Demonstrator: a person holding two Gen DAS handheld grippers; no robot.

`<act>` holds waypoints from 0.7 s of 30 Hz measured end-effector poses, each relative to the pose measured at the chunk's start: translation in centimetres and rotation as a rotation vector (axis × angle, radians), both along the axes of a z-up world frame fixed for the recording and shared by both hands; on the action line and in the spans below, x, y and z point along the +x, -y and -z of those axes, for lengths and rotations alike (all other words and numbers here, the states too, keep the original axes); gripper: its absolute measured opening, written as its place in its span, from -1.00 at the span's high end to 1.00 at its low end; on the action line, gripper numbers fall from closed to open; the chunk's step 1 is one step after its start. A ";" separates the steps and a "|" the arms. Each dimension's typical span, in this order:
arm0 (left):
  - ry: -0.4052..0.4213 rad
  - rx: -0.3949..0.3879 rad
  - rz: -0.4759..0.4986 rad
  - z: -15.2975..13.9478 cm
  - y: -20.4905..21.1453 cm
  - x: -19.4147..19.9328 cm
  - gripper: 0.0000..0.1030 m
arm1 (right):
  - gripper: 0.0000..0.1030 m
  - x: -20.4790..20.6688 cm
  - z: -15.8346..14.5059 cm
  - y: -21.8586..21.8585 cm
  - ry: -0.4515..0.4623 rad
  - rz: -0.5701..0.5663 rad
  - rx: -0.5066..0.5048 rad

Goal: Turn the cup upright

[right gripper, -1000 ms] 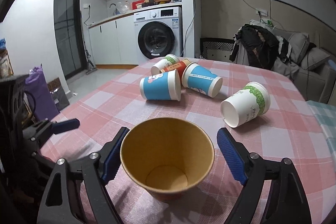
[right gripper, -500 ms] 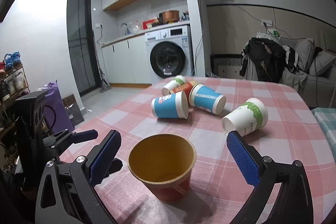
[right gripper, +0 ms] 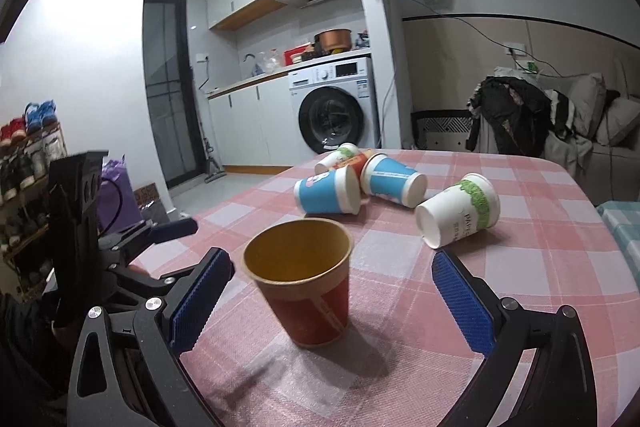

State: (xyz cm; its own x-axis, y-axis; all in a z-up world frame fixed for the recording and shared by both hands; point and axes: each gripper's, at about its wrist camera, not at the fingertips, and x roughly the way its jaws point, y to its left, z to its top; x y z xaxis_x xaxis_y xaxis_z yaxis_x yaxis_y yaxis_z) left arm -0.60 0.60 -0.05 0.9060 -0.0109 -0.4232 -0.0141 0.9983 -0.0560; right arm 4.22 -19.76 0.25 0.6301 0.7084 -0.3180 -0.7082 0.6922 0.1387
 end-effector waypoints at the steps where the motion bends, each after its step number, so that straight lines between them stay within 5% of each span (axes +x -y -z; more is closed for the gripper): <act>1: 0.009 0.006 0.002 0.1 0.2 -0.1 -0.99 | -1.00 -0.1 0.0 0.0 0.004 -0.004 0.000; 21: 0.072 0.005 0.010 -0.6 0.8 -1.2 -0.99 | -1.00 -1.0 0.3 -0.4 0.040 -0.005 -0.026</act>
